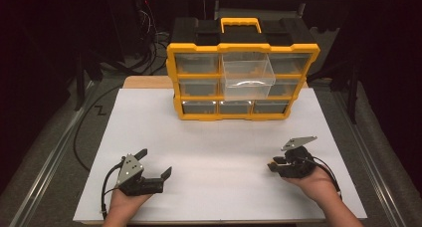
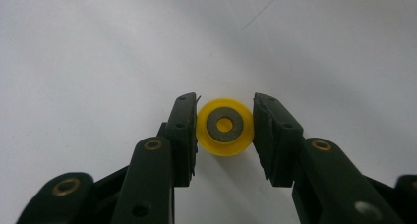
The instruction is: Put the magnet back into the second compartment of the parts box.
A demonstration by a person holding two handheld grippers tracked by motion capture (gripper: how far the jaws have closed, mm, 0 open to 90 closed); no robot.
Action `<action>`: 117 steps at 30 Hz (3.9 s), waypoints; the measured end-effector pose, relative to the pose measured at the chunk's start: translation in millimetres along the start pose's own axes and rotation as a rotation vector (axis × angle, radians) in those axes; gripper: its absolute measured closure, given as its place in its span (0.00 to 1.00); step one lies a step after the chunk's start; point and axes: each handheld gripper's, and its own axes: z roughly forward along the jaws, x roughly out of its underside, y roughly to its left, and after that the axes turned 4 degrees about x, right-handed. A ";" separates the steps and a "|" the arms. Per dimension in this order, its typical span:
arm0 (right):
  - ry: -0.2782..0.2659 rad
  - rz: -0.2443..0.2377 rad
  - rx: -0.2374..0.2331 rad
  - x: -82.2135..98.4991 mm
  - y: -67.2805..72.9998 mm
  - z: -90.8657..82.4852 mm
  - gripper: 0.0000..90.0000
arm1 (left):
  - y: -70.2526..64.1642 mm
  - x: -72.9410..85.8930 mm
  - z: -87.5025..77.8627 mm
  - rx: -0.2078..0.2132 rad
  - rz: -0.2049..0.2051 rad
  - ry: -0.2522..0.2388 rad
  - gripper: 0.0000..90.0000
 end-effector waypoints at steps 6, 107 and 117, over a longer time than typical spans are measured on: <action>0.062 -0.026 -0.033 -3.9 1.9 1.1 0.72 | -0.3 -0.3 0.4 0.007 0.006 0.000 0.00; 0.423 -0.256 -0.169 -94.7 -2.4 -64.8 0.72 | -4.5 -1.5 -1.9 0.042 0.048 -0.018 0.01; 0.421 -0.283 -0.179 -110.8 -1.2 -77.3 0.72 | -5.1 -1.4 -2.1 0.042 0.047 -0.020 0.01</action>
